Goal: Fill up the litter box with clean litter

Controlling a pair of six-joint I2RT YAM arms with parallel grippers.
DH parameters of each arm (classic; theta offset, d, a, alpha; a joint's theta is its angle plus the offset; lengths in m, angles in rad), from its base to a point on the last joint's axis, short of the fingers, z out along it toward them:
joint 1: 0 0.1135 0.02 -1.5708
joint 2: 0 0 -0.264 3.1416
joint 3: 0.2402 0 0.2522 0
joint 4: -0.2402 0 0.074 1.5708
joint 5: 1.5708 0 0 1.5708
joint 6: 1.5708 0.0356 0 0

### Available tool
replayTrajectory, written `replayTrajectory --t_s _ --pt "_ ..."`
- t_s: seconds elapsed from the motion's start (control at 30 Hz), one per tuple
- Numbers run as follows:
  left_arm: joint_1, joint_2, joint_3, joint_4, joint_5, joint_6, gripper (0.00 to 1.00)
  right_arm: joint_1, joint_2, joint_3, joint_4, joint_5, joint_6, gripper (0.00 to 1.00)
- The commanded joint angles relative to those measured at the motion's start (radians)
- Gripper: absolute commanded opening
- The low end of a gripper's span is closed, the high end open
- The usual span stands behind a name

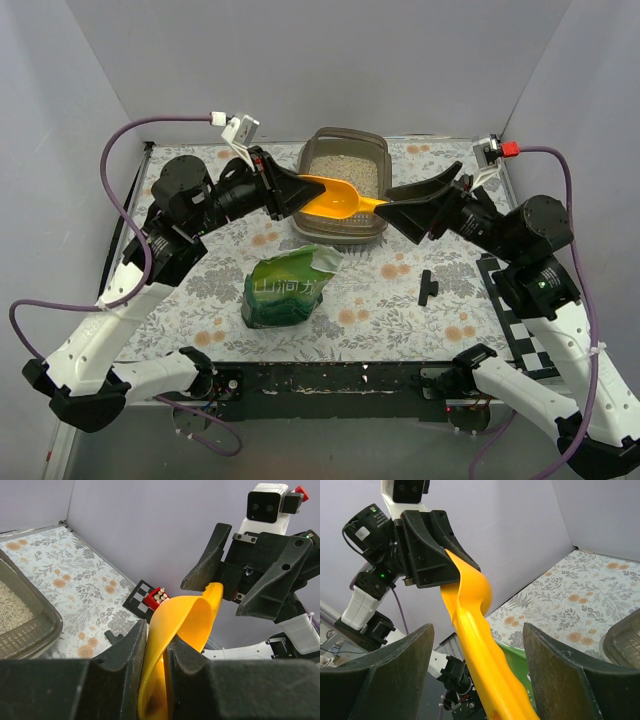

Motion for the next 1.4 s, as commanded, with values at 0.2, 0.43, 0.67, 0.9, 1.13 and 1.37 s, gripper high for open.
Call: replayTrajectory --t_s 0.2,0.43,0.67,0.9,1.13,1.37 --pt "0.237 0.047 -0.088 0.204 0.287 -0.088 0.00 0.004 0.037 -0.060 0.213 -0.045 0.095 0.78" --pt "0.324 0.055 -0.154 0.307 0.382 -0.151 0.00 0.004 0.085 -0.062 0.251 -0.065 0.111 0.75" --pt "0.378 0.041 -0.167 0.327 0.433 -0.177 0.00 -0.010 0.087 -0.085 0.228 -0.074 0.101 0.75" --pt "0.383 0.046 -0.213 0.424 0.471 -0.242 0.00 -0.020 0.077 -0.122 0.265 -0.086 0.127 0.75" --pt "0.383 0.052 -0.233 0.464 0.483 -0.273 0.00 -0.023 0.106 -0.125 0.354 -0.109 0.173 0.69" --pt "0.383 0.058 -0.235 0.459 0.477 -0.270 0.00 -0.023 0.131 -0.152 0.431 -0.134 0.217 0.55"
